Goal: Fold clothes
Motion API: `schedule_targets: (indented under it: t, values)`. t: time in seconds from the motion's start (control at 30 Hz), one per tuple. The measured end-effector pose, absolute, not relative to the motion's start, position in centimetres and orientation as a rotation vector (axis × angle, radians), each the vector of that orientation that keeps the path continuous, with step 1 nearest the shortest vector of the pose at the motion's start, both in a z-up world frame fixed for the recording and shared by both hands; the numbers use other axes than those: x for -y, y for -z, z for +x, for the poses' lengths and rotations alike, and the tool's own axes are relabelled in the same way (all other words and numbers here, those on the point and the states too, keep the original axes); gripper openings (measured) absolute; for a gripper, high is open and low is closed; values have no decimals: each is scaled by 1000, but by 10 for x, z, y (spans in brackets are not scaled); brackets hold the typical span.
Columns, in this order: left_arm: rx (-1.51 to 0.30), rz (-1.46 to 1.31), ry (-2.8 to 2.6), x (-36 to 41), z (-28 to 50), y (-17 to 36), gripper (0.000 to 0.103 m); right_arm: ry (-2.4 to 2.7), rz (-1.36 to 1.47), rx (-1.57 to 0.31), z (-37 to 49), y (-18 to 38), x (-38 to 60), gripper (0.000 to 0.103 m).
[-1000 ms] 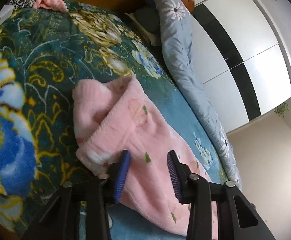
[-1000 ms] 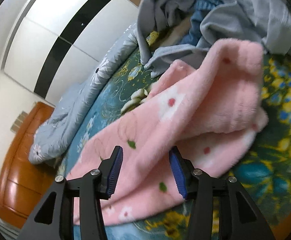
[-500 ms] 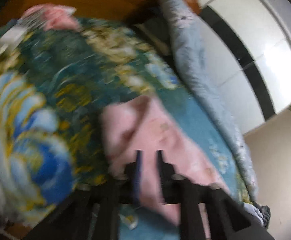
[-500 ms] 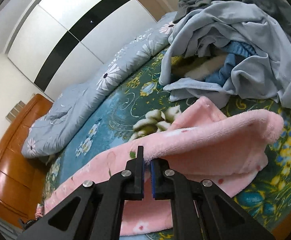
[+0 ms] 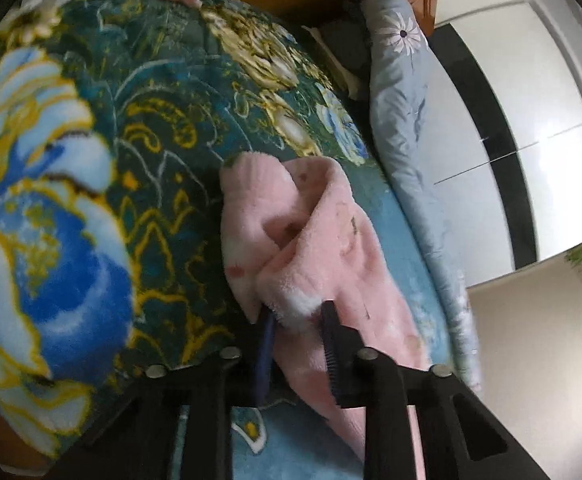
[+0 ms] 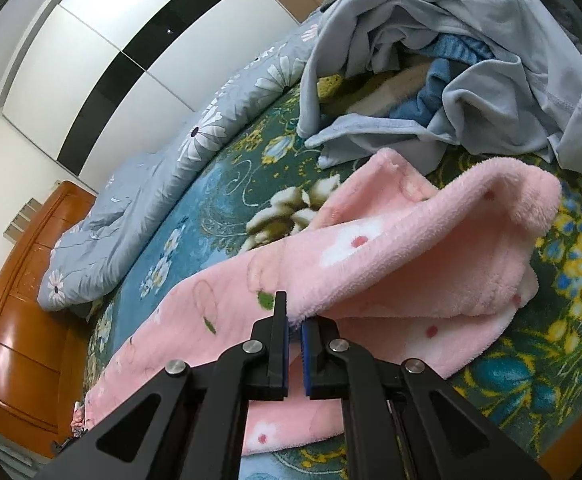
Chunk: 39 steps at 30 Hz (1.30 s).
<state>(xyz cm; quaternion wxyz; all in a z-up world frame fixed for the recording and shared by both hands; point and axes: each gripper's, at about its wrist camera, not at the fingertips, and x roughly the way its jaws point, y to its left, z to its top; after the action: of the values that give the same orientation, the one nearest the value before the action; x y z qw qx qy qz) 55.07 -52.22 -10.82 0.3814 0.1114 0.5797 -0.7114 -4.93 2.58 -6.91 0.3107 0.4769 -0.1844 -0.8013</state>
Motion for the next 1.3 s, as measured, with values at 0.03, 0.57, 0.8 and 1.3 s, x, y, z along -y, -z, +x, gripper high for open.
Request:
schedule_targets:
  t: [0.03, 0.57, 0.8, 1.3]
  values:
    - [-1467, 277, 1834, 524, 550, 103, 18, 2118, 1259, 487, -50, 68, -25, 5]
    - [-1248, 364, 1890, 601, 554, 66, 16, 2129, 1091, 376, -6, 46, -38, 4]
    - [-1310, 349, 1832, 597, 571, 108, 16, 2087, 1308, 457, -4, 112, -51, 4]
    - [-1367, 405, 1807, 575, 555, 123, 74, 2172, 1273, 713, -4, 121, -110, 46]
